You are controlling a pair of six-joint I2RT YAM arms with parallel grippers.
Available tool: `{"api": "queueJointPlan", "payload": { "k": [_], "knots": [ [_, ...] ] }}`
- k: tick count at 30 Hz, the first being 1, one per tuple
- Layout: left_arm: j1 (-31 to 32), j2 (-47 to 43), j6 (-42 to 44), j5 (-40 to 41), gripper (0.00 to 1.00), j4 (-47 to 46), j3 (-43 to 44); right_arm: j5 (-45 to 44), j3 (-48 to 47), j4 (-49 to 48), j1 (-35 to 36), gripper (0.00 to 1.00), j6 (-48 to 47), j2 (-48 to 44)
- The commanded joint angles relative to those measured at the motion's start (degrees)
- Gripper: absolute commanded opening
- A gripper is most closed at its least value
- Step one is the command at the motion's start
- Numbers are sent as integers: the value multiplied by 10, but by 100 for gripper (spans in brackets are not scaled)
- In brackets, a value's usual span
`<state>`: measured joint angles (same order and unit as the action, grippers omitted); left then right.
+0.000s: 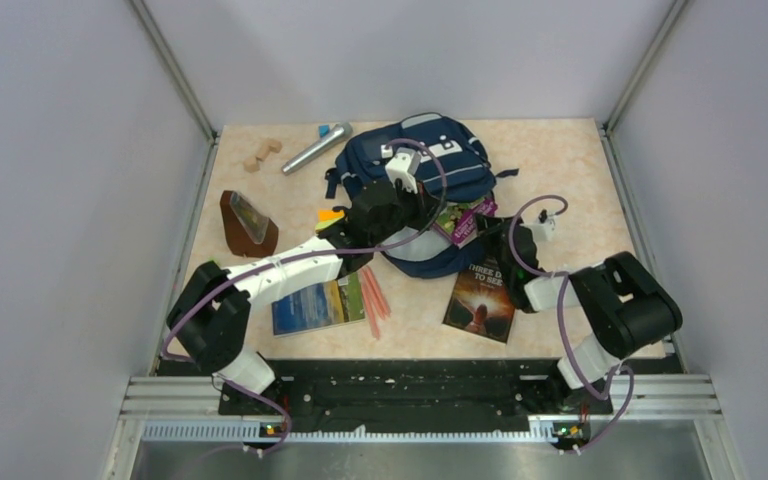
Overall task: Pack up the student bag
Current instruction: Place the book in the student bag.
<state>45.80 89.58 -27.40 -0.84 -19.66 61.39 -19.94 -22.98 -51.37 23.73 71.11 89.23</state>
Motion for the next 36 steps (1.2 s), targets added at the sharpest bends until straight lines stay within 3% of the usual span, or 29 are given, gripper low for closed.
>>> {"api": "queueJointPlan", "payload": {
  "k": [1,4,7,8,11,14,17,23,31,36],
  "knots": [
    [15,-41,-16,-42,0,-83,5,-51,-64,-92,13,0,-12,24],
    [15,-44,-3,-35,0,-75,6,-29,-78,-63,13,1,-43,31],
    [14,-51,6,-28,0,-67,2,-26,-54,-51,13,38,-60,20],
    [14,-54,7,-27,0,-66,0,-26,-43,-45,13,46,-72,12],
    [14,-61,12,-27,0,-60,-3,-8,-47,35,12,64,-135,-20],
    [14,-67,18,-24,0,-49,-4,29,-89,150,4,73,-206,-38],
    [14,-76,20,-21,0,-46,-8,111,-97,185,-34,74,-223,-32],
    [13,-84,27,-27,0,-33,-7,253,-80,137,-99,73,-224,0],
    [11,-91,35,-22,0,-25,-9,295,-81,103,-102,62,-204,31],
    [11,-91,35,-27,0,-25,-7,269,-79,125,-102,63,-194,45]
  ]
}}
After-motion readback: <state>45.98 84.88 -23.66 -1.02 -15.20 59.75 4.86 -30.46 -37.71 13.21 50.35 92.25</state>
